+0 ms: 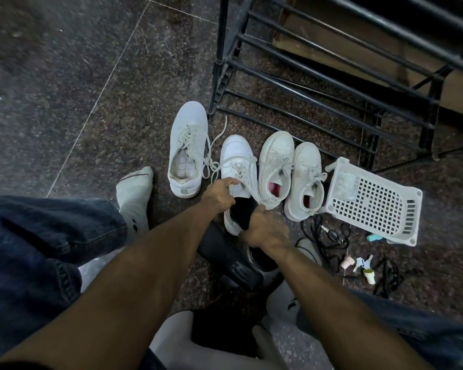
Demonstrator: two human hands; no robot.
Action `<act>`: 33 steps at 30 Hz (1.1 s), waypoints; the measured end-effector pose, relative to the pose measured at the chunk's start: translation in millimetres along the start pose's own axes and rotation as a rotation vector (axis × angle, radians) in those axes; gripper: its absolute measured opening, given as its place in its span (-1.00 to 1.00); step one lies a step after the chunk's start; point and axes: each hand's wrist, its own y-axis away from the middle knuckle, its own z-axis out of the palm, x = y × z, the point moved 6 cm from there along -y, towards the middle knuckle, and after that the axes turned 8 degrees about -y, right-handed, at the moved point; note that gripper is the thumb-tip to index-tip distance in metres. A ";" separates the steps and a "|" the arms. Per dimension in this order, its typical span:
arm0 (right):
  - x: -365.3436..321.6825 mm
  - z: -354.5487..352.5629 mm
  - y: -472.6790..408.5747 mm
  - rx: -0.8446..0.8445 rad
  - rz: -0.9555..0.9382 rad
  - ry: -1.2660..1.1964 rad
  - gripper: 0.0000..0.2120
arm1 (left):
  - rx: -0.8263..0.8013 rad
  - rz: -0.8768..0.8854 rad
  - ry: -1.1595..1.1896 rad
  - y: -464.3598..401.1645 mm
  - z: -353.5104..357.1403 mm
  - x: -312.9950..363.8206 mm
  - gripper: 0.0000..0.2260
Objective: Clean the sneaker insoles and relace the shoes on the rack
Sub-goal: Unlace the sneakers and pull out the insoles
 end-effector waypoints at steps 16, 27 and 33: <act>51.4 -66.3 24.4 -0.265 -0.143 0.122 -0.31 | 0.053 0.009 -0.131 -8.8 -4.3 1.7 -0.47; 87.3 -36.1 -3.5 -0.419 -0.179 0.167 -0.39 | 0.098 -0.001 -0.304 -34.6 -31.6 16.6 -0.31; 86.5 -21.4 -25.0 -0.322 -0.212 0.107 -0.32 | 0.139 -0.040 -0.222 -54.9 -57.8 28.1 -0.30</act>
